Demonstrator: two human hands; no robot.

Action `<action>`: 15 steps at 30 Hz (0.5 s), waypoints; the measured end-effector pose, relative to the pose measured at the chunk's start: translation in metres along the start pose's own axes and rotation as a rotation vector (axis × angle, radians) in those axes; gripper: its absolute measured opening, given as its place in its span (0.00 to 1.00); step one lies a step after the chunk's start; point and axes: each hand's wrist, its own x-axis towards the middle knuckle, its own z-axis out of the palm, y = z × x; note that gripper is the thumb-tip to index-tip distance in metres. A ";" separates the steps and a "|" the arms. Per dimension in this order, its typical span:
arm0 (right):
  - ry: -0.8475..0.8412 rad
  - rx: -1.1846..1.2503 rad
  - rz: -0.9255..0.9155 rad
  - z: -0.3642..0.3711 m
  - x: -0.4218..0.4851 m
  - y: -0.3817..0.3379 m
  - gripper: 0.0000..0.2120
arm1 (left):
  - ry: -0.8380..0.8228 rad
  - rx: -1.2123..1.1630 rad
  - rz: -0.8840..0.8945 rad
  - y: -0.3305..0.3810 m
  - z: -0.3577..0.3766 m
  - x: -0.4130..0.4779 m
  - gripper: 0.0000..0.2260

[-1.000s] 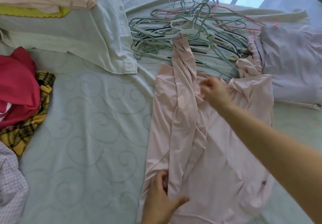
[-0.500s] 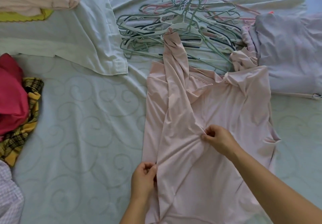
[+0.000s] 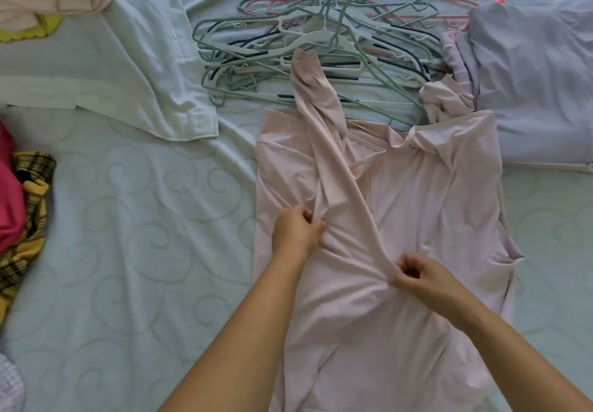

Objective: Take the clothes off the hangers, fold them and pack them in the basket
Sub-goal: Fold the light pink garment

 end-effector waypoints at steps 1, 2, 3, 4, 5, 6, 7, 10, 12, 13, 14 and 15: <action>-0.023 -0.145 0.014 -0.001 0.000 0.003 0.12 | 0.020 -0.007 0.021 -0.003 0.000 -0.001 0.13; 0.006 -0.271 -0.007 -0.002 0.003 0.002 0.11 | 0.035 -0.056 0.039 -0.005 -0.002 -0.004 0.13; 0.092 -0.352 -0.066 -0.003 0.008 -0.005 0.10 | 0.045 -0.133 0.047 -0.006 -0.003 -0.009 0.13; 0.202 -0.378 -0.144 -0.005 0.014 -0.016 0.09 | 0.031 -0.207 0.027 -0.007 -0.004 -0.014 0.12; 0.303 -0.362 -0.229 -0.006 0.022 -0.032 0.08 | 0.022 -0.257 0.001 -0.009 -0.003 -0.018 0.14; 0.379 -0.334 -0.322 -0.006 0.032 -0.051 0.07 | 0.014 -0.268 -0.020 -0.013 -0.002 -0.022 0.16; 0.425 -0.309 -0.408 -0.005 0.045 -0.071 0.06 | 0.005 -0.255 -0.020 -0.017 0.000 -0.026 0.17; 0.466 -0.310 -0.523 0.007 0.093 -0.127 0.08 | -0.081 -0.354 -0.058 -0.030 0.005 -0.031 0.15; 0.490 -0.394 -0.527 0.019 0.125 -0.158 0.16 | -0.142 -0.477 -0.099 -0.035 0.007 -0.029 0.14; 0.517 -0.452 -0.526 0.025 0.139 -0.172 0.20 | -0.161 -0.490 -0.097 -0.035 0.007 -0.027 0.15; 0.552 -0.513 -0.507 0.030 0.152 -0.184 0.25 | -0.185 -0.486 -0.078 -0.036 0.006 -0.025 0.18; 0.586 -0.578 -0.465 0.034 0.164 -0.194 0.29 | -0.205 -0.487 -0.066 -0.036 0.007 -0.022 0.22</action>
